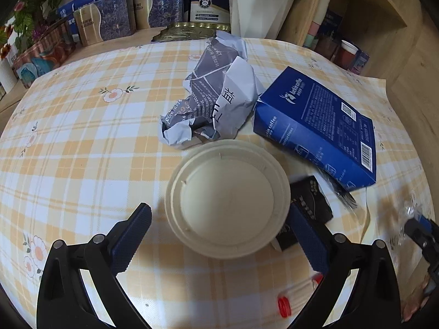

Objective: Collect trash
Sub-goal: 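Grasp the beige round plate with the left tool while the right tool holds the wrapper, then carry the wrapper over the bin with the right tool while the left tool carries the plate, then open the right tool to drop the clear wrapper into the bin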

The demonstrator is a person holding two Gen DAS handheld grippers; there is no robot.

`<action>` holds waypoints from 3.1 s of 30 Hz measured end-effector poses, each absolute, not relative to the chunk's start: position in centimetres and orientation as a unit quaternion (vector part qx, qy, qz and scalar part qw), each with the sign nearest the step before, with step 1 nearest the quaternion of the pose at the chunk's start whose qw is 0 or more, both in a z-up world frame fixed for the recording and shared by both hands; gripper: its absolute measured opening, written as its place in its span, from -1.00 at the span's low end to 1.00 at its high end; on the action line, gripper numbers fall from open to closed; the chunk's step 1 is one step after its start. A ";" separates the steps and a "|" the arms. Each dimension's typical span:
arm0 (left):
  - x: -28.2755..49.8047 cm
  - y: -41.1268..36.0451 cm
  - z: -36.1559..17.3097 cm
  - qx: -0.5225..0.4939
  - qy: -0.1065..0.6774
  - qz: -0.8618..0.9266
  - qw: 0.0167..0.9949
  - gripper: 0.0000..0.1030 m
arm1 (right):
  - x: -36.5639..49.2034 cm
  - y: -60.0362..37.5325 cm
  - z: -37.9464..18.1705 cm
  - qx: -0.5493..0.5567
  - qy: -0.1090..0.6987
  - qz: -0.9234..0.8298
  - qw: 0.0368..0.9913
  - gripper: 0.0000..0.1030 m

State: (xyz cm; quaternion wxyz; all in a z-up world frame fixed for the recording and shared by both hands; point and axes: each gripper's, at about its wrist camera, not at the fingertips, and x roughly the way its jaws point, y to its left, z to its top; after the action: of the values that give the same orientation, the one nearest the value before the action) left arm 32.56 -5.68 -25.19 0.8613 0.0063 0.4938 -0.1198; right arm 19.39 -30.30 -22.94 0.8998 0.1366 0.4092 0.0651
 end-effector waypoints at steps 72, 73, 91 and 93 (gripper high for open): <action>1.9 3.6 -18.2 -0.042 0.429 -0.146 0.891 0.66 | 1.8 -18.2 -27.9 0.066 0.483 0.188 0.853 -0.10; 1.9 3.5 -18.3 -0.041 0.430 -0.147 0.890 0.66 | 1.8 -17.9 -28.3 0.060 0.489 0.191 0.849 -0.10; 2.4 2.5 -19.9 -0.028 0.450 -0.169 0.876 0.66 | 1.6 -19.1 -26.5 0.044 0.443 0.124 0.887 0.73; 2.6 2.3 -19.6 -0.026 0.445 -0.182 0.876 0.66 | 1.5 -20.2 -25.5 0.053 0.421 0.102 0.900 0.75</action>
State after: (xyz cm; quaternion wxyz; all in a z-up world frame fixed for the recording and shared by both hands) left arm 2.63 2.32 -19.63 0.8763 -0.0257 0.4453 -0.1818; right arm 1.52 -20.18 -25.46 0.9000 0.0525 0.4206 0.1018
